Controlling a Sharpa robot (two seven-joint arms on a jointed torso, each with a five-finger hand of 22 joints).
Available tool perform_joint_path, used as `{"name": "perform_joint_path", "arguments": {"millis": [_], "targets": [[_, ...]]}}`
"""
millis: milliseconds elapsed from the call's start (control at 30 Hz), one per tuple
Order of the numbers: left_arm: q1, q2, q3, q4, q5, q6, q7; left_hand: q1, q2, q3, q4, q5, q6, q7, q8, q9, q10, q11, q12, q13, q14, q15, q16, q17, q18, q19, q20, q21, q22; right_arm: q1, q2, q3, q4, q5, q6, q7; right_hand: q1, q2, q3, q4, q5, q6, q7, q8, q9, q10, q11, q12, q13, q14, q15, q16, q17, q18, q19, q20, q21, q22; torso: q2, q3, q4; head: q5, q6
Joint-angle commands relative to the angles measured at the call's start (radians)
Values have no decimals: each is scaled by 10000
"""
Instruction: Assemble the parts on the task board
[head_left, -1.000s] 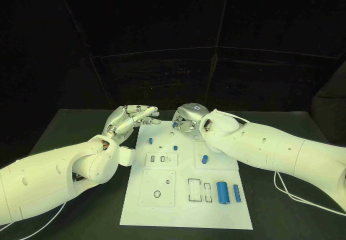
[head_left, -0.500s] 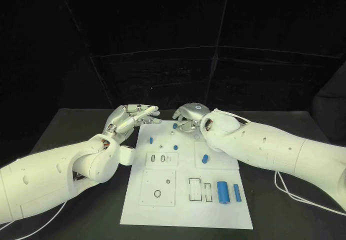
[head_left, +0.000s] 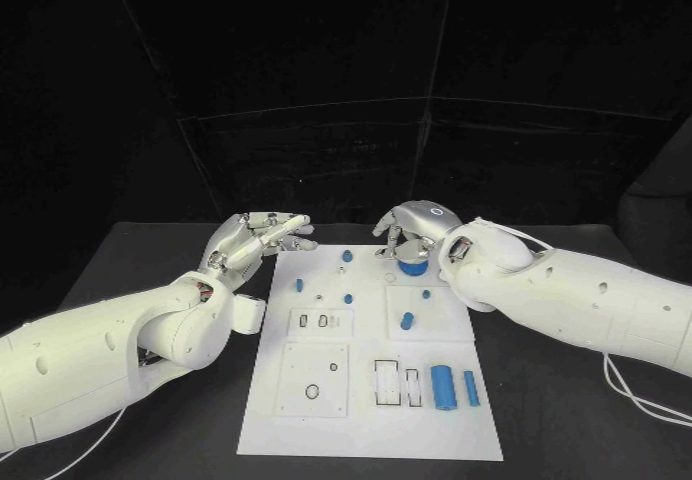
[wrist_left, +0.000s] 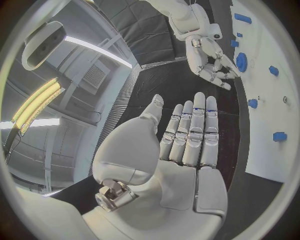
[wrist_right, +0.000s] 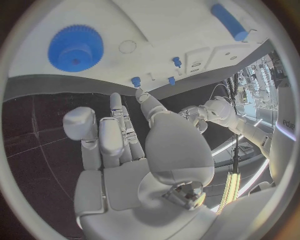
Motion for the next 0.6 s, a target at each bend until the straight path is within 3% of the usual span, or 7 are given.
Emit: {"name": "perform_joint_path", "arguments": {"millis": [33,100,167,200,267,333,600], "targets": [[18,-6,3,30,-9,134,61,9,79,18,-56,50,69,21,-63,-13,24,37,-66,-15,72,7,-15,17,56,86,3,46,-15,34,-403,31,368,1158,499,-530,-259,-281,-302,376,75,-69,-110,-41,-44,519,-104,515,393,268,-93,204,320,-203,146,-79,215,323,-11,-4,-62,-104,40],[19,-10,3,28,-9,134,63,9,79,18,-56,50,69,21,-63,-13,24,37,-66,-15,72,7,-15,17,56,86,3,46,-15,47,-896,55,684,1703,935,-795,-210,-442,-870,807,406,-196,-147,-76,-81,624,-182,1726,1506,446,-169,918,1550,-365,477,-175,786,1227,-16,-10,-84,-200,83],[19,-12,3,19,-8,134,64,9,79,18,-56,50,69,21,-63,-13,24,37,-66,-15,72,7,-15,17,56,86,3,46,-15,52,-1094,63,795,1874,1113,-915,90,-379,-1340,1257,418,-300,-106,-63,-99,63,-207,3180,3063,432,-9,1161,1929,-366,518,-231,986,1514,-20,-5,-125,-184,79],[19,-9,3,7,-8,135,65,9,79,18,-56,50,69,21,-63,-13,24,37,-66,-15,72,7,-15,17,56,86,3,46,-15,54,-1200,67,843,1956,1207,-981,211,-382,-1473,1391,422,-343,-55,-57,-103,132,-170,4289,4278,474,-130,1313,2215,-440,558,-125,1083,1668,-16,3,-136,-179,70],[19,4,3,-21,-8,137,65,9,79,18,-56,50,69,21,-63,-13,24,37,-66,-15,72,7,-15,17,56,86,3,46,-15,56,-1318,72,863,2021,1340,-1068,708,-317,-1953,2012,427,-473,-127,27,-103,-173,-145,6803,7067,526,116,1646,2824,-504,578,-28,1284,1945,-9,29,-130,-202,64],[19,27,3,-47,-7,147,63,18,85,25,-67,51,70,20,-69,-13,25,37,-74,-16,71,8,-19,18,56,86,2,45,-17,56,-1360,75,815,2028,1458,-1126,928,-292,-2138,2292,440,-517,25,96,-101,-134,-50,7684,8094,567,33,1813,3169,-496,604,11,1398,2111,2,30,-115,-225,70],[16,104,2,-131,-6,178,59,18,85,25,-67,51,70,20,-69,-13,25,37,-74,-16,71,8,-19,18,56,86,2,45,-17,50,-1185,76,405,1841,1788,-1224,1415,-188,-2272,2466,679,-633,48,186,-108,469,46,9265,9879,681,75,2146,3917,-551,705,54,1637,2503,15,30,-73,-262,36]]}}
